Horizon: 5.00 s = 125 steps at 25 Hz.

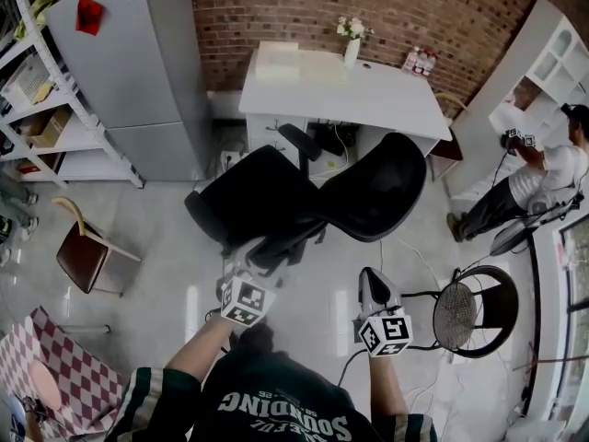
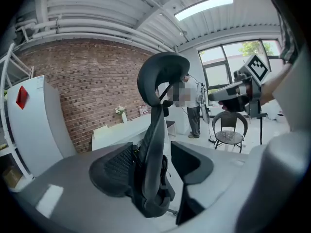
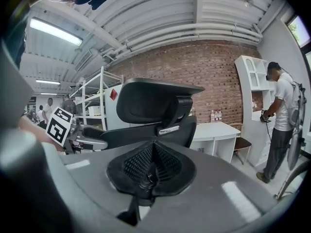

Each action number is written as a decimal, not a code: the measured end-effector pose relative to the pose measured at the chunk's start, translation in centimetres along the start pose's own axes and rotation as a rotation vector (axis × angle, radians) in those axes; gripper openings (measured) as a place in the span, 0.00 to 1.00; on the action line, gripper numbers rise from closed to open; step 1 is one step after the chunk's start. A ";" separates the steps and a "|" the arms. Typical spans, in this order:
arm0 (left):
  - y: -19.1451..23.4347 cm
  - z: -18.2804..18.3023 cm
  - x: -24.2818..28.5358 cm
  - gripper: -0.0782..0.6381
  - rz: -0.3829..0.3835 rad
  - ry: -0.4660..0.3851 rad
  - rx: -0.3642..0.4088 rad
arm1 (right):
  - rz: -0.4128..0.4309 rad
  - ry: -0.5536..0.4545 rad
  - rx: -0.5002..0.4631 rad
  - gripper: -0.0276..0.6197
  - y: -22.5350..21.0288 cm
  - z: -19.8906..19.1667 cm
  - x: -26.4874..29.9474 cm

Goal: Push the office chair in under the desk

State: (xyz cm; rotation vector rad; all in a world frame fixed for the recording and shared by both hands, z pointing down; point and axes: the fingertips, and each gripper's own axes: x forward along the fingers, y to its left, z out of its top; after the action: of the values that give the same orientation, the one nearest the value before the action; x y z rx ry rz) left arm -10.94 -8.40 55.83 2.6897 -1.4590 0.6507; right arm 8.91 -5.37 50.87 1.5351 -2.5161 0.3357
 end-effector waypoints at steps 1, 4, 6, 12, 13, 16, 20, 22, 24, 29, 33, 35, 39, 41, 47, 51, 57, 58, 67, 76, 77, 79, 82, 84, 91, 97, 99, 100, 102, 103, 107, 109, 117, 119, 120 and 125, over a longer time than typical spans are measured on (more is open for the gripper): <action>0.0 -0.1 0.3 0.45 -0.007 0.004 0.004 | -0.007 0.004 0.005 0.05 0.0 -0.2 0.1; 0.1 -0.4 0.8 0.45 -0.021 0.005 0.013 | -0.025 0.022 0.018 0.05 0.0 -1.1 0.2; 0.2 -0.5 1.1 0.42 -0.024 0.009 0.026 | -0.033 0.031 0.027 0.05 -0.1 -1.4 0.5; 0.0 -0.5 1.8 0.34 -0.048 0.013 0.091 | -0.055 0.045 0.045 0.05 -0.8 -1.9 1.1; 0.0 -0.6 1.8 0.34 -0.055 0.012 0.097 | -0.058 0.046 0.048 0.05 -0.9 -2.0 1.2; -0.2 -0.6 1.8 0.33 -0.084 0.015 0.105 | -0.062 0.054 0.053 0.05 -1.0 -2.2 1.5; -0.3 -0.8 1.7 0.32 -0.105 0.014 0.112 | -0.064 0.059 0.063 0.05 -0.9 -2.5 1.8; -0.2 -0.8 1.7 0.32 -0.112 0.011 0.114 | -0.063 0.062 0.067 0.05 -0.9 -2.7 2.1; -0.1 -0.8 1.6 0.32 -0.121 0.007 0.114 | -0.063 0.066 0.070 0.05 -0.8 -2.8 2.2; 0.6 -1.2 1.0 0.32 -0.140 -0.002 0.121 | -0.064 0.068 0.072 0.05 -0.4 -2.8 2.6; 1.4 -1.5 0.2 0.32 -0.153 -0.007 0.127 | -0.064 0.078 0.072 0.05 -0.2 -2.9 2.9; 1.6 -1.7 -0.1 0.32 -0.165 -0.010 0.132 | -0.065 0.085 0.075 0.05 -0.1 -3.1 3.0; 2.4 -2.2 -0.8 0.32 -0.188 -0.013 0.145 | -0.065 0.094 0.079 0.05 0.2 -3.4 3.4; 3.0 -2.4 -1.2 0.33 -0.198 -0.014 0.148 | -0.069 0.100 0.080 0.05 0.2 -3.5 3.7; 4.8 -3.1 -2.3 0.34 -0.222 -0.021 0.156 | -0.079 0.129 0.083 0.05 0.2 -4.3 4.5; 6.1 -3.7 -3.2 0.34 -0.270 -0.030 0.162 | -0.077 0.142 0.084 0.05 0.3 -4.8 5.3; 8.6 -5.2 -4.5 0.35 -0.321 -0.039 0.172 | -0.063 0.139 0.061 0.05 0.3 -5.2 7.0; 9.1 -5.5 -4.7 0.35 -0.325 -0.035 0.170 | -0.064 0.143 0.050 0.05 0.3 -5.2 7.3; 13.8 -7.4 -6.5 0.40 -0.271 0.025 0.156 | -0.070 0.169 -0.111 0.18 -2.0 -4.1 9.0; 18.2 -7.7 -7.5 0.47 -0.138 0.066 0.127 | -0.052 0.216 -0.320 0.35 -5.7 -3.3 9.9; 18.6 -7.9 -7.5 0.47 -0.120 0.081 0.125 | -0.041 0.208 -0.322 0.37 -6.1 -2.8 10.1; 19.4 -8.3 -7.6 0.47 -0.084 0.120 0.119 | -0.010 0.201 -0.333 0.38 -7.0 -2.0 10.7; 20.1 -8.6 -7.8 0.48 -0.032 0.180 0.109 | 0.065 0.206 -0.378 0.38 -7.7 -1.1 11.4; 20.6 -8.8 -8.0 0.48 0.002 0.219 0.101 | 0.129 0.204 -0.432 0.40 -7.6 -0.4 11.7; 21.7 -8.8 -8.1 0.50 0.044 0.283 0.179 | 0.374 0.204 -0.632 0.45 -6.1 1.5 12.6; 19.8 -7.5 -8.2 0.66 -0.077 0.321 0.294 | 0.533 0.260 -0.776 0.46 -3.9 1.4 13.9; 19.4 -7.0 -7.7 0.66 -0.102 0.321 0.300 | 0.565 0.272 -0.811 0.45 -3.4 1.2 14.6; 19.2 -6.8 -7.3 0.65 -0.114 0.322 0.306 | 0.580 0.279 -0.820 0.44 -3.2 1.1 15.0; 18.9 -6.6 -6.4 0.63 -0.138 0.328 0.321 | 0.605 0.293 -0.821 0.44 -3.0 0.8 15.6; 18.8 -6.6 -6.1 0.61 -0.148 0.332 0.327 | 0.614 0.298 -0.816 0.44 -2.9 0.7 15.9; 18.6 -7.1 -5.2 0.53 -0.175 0.343 0.349 | 0.622 0.304 -0.805 0.45 -2.6 0.4 16.2; 18.8 -7.2 -5.2 0.52 -0.178 0.347 0.373 | 0.614 0.306 -0.805 0.45 -2.5 0.4 16.2; 18.7 -8.1 -3.8 0.46 -0.169 0.395 0.508 | 0.547 0.361 -0.883 0.46 -2.8 -0.2 16.7; 18.6 -8.3 -3.7 0.43 -0.168 0.396 0.552 | 0.527 0.352 -0.882 0.46 -2.7 -0.3 16.7; 18.6 -8.3 -3.8 0.43 -0.167 0.391 0.564 | 0.517 0.347 -0.881 0.46 -2.6 -0.3 16.6; 19.0 -8.5 -4.3 0.41 -0.166 0.364 0.591 | 0.471 0.370 -0.867 0.46 -1.9 -0.7 16.1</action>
State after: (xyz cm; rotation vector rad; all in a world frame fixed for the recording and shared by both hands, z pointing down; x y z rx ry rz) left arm -31.24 -13.93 58.55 2.7994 -1.0593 1.6710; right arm 3.29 -19.72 55.98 0.5020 -2.2067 -0.3552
